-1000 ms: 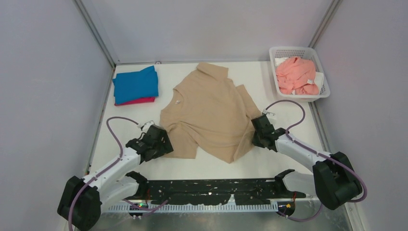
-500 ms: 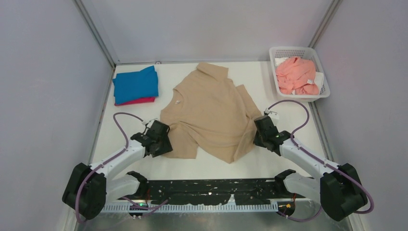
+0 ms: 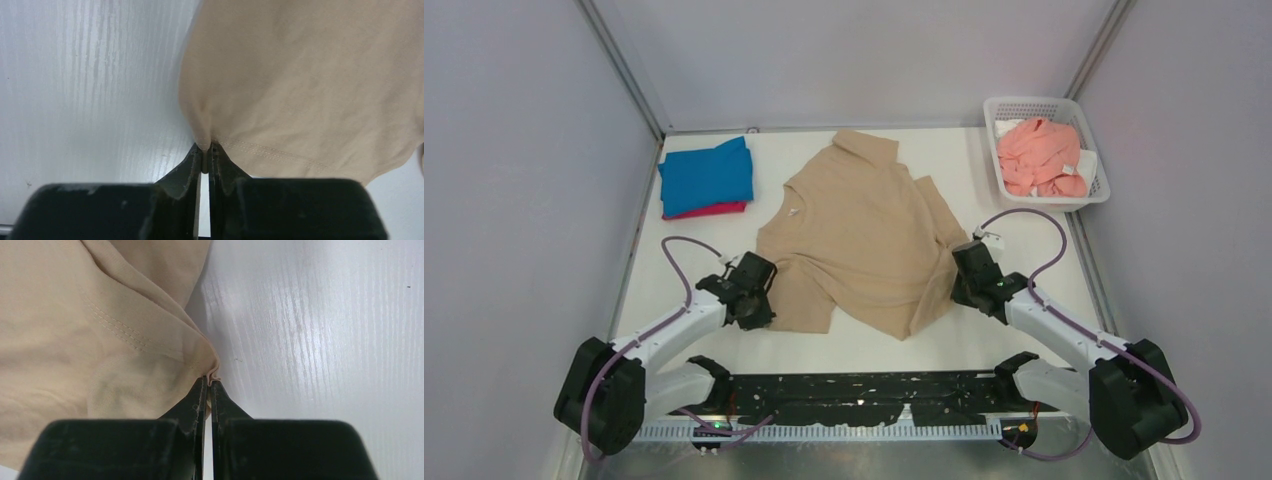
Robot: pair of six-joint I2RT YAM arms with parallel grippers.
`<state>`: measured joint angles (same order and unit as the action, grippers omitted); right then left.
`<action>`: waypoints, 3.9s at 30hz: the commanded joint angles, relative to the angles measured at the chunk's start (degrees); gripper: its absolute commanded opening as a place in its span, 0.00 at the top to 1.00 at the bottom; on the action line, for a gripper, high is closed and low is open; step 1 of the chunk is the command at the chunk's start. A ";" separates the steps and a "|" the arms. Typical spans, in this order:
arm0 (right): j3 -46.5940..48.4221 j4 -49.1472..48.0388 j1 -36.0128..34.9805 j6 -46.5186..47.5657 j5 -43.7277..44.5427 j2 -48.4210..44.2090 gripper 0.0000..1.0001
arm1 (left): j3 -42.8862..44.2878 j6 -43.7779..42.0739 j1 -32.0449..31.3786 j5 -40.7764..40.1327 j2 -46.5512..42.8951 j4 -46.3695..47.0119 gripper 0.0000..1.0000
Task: Fold and stack the t-shirts
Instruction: Flatten out the tshirt
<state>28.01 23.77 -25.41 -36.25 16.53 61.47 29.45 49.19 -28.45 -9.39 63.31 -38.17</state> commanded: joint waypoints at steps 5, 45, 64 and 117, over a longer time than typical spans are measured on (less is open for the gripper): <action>1.43 3.15 -0.25 1.44 4.34 -5.00 0.95 | -1.25 -0.17 -0.21 -0.32 0.47 3.48 1.00; 78.50 14.52 -0.26 15.47 -11.56 -16.15 0.95 | 100.50 -36.22 -0.21 3.33 -13.07 -9.77 1.00; 59.12 7.03 8.88 17.23 9.59 5.58 0.95 | 81.23 -47.30 6.87 -17.72 19.63 5.32 1.00; 105.73 -12.30 19.40 16.42 -5.27 78.35 0.26 | 108.00 -17.91 20.71 5.63 75.30 23.09 0.00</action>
<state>129.71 16.73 -5.87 -22.31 16.73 141.62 137.78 30.74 -8.12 -6.15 146.10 -18.90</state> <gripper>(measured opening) 0.633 0.981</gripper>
